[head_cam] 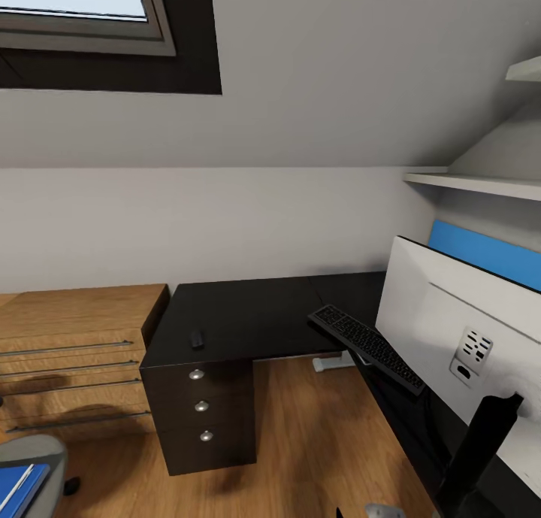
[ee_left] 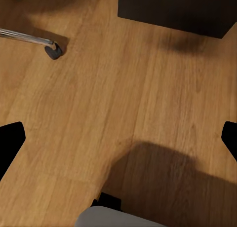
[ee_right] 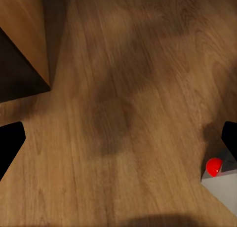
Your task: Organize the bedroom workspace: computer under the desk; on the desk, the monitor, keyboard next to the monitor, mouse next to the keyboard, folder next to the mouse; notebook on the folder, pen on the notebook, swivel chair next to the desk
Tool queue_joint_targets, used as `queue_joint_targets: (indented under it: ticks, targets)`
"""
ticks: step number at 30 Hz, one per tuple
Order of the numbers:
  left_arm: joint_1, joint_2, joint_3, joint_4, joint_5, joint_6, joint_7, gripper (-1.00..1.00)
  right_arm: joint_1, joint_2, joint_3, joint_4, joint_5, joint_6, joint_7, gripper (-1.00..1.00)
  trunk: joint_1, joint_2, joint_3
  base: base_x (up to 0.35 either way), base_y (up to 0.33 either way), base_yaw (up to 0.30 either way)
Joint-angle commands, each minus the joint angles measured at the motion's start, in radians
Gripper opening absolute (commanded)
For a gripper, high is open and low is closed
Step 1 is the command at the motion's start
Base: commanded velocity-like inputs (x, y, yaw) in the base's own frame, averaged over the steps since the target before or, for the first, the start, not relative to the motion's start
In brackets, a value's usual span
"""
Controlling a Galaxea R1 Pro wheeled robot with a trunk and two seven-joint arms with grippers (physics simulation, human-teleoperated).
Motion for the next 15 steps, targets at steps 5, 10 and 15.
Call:
queue_joint_targets:
  ticks: [5,10,15]
  targets:
    - [0.001,0.000,0.004,-0.002,-0.004,0.000,0.001,1.00,-0.001,0.001,-0.008,0.002,0.005,-0.004,0.000,1.00,0.000,-0.001,-0.001,0.000,0.000,0.000]
    - [0.001,0.000,0.004,-0.002,-0.004,0.000,0.001,1.00,-0.001,0.001,-0.008,0.002,0.004,-0.005,0.000,1.00,0.000,-0.001,-0.001,0.000,0.000,0.000]
    - [0.001,0.000,0.004,-0.002,-0.004,0.000,0.001,1.00,-0.001,-0.001,-0.009,0.002,0.003,-0.005,0.000,1.00,0.000,-0.001,-0.001,0.000,0.000,0.000]
